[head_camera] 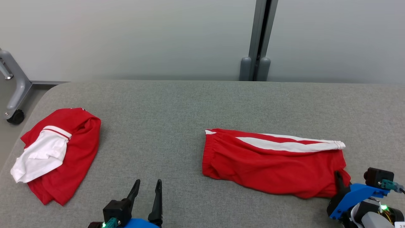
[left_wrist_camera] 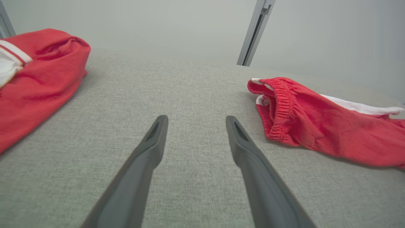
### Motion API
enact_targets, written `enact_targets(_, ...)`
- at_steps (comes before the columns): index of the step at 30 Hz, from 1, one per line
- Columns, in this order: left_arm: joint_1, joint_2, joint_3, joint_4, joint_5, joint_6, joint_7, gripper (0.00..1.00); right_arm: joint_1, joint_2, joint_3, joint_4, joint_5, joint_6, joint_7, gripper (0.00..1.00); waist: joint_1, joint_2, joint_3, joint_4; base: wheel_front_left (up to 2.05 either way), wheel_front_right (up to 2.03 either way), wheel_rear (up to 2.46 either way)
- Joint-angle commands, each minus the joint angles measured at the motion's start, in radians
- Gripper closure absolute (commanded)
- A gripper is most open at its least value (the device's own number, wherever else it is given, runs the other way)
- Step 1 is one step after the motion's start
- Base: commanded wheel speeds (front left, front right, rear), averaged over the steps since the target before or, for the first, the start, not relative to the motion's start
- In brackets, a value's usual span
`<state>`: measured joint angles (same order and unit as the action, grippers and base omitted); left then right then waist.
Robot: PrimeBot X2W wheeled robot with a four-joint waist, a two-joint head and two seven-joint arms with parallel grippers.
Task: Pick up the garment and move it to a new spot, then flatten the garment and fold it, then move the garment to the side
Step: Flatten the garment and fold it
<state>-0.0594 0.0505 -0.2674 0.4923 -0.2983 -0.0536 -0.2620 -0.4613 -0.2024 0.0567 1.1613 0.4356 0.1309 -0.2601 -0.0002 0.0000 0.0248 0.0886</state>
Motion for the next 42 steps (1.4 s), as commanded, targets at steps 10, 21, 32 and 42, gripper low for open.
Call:
enact_targets(10,0.017,0.0,-0.009,-0.015,-0.011,-0.005,-0.004,0.0,0.021,-0.005,-0.019,-0.07,-0.001,0.0,-0.006,1.0,0.0002,0.0,0.005,0.011,0.0,0.0,0.0)
enact_targets(21,-0.002,0.0,-0.035,-0.004,-0.026,-0.007,-0.004,0.0,-0.051,0.052,0.097,-0.301,-0.003,0.0,-0.006,1.0,0.0002,0.0,0.032,0.05,0.0,0.0,0.0)
enact_targets(32,-0.032,0.0,-0.106,0.009,-0.053,-0.007,-0.004,0.0,-0.077,0.118,0.379,-0.346,-0.008,0.0,0.038,0.93,0.0002,0.0,0.046,0.176,0.0,0.0,0.0)
enact_targets(42,-0.024,0.0,-0.056,0.02,-0.023,0.0,-0.004,0.0,-0.03,0.149,0.547,-0.369,0.04,0.0,0.0,0.0,0.0002,0.0,0.03,0.122,0.0,0.0,0.0)
